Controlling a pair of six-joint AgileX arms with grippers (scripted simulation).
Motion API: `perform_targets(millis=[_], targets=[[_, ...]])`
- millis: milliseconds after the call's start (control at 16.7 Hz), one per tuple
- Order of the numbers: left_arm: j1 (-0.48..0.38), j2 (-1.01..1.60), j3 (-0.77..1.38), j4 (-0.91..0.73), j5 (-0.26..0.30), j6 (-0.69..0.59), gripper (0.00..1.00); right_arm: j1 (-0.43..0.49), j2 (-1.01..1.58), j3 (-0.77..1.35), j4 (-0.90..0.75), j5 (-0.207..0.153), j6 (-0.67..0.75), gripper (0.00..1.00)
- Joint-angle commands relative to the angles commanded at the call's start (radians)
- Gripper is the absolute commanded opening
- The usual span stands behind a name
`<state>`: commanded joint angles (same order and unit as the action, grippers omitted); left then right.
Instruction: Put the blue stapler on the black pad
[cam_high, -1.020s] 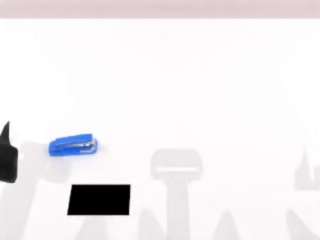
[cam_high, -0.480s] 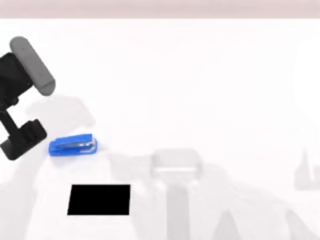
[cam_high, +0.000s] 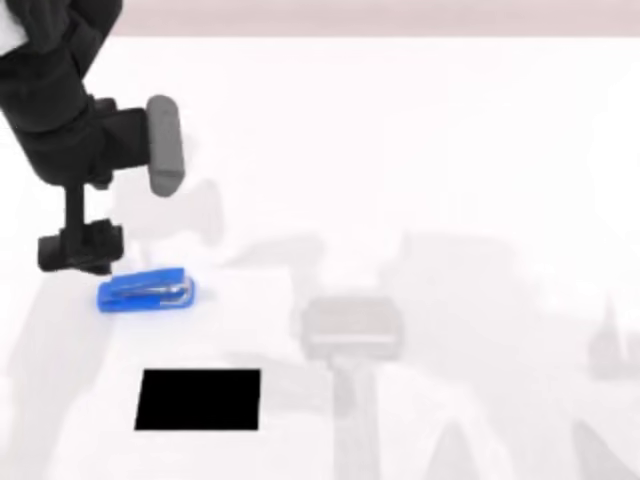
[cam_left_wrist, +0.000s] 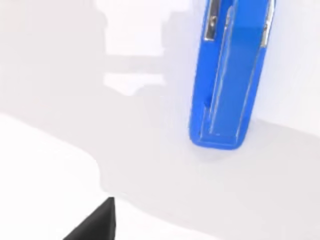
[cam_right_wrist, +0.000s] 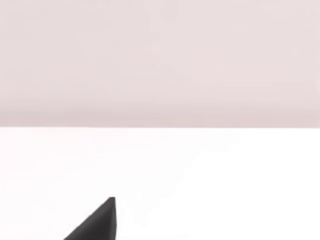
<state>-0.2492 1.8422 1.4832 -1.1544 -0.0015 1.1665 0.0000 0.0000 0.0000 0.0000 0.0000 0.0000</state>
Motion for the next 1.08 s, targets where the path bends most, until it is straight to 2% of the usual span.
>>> perform_targets(millis=[180, 600, 1080], targets=[[-0.011, 0.075, 0.069, -0.046, 0.002, 0.050, 1.00, 0.000, 0.000, 0.000, 0.000, 0.000, 0.000, 1.00], [-0.008, 0.083, 0.058, -0.031, 0.002, 0.055, 1.00, 0.000, 0.000, 0.000, 0.000, 0.000, 0.000, 1.00], [-0.009, 0.185, -0.153, 0.289, 0.002, 0.058, 1.00, 0.000, 0.000, 0.000, 0.000, 0.000, 0.000, 1.00]])
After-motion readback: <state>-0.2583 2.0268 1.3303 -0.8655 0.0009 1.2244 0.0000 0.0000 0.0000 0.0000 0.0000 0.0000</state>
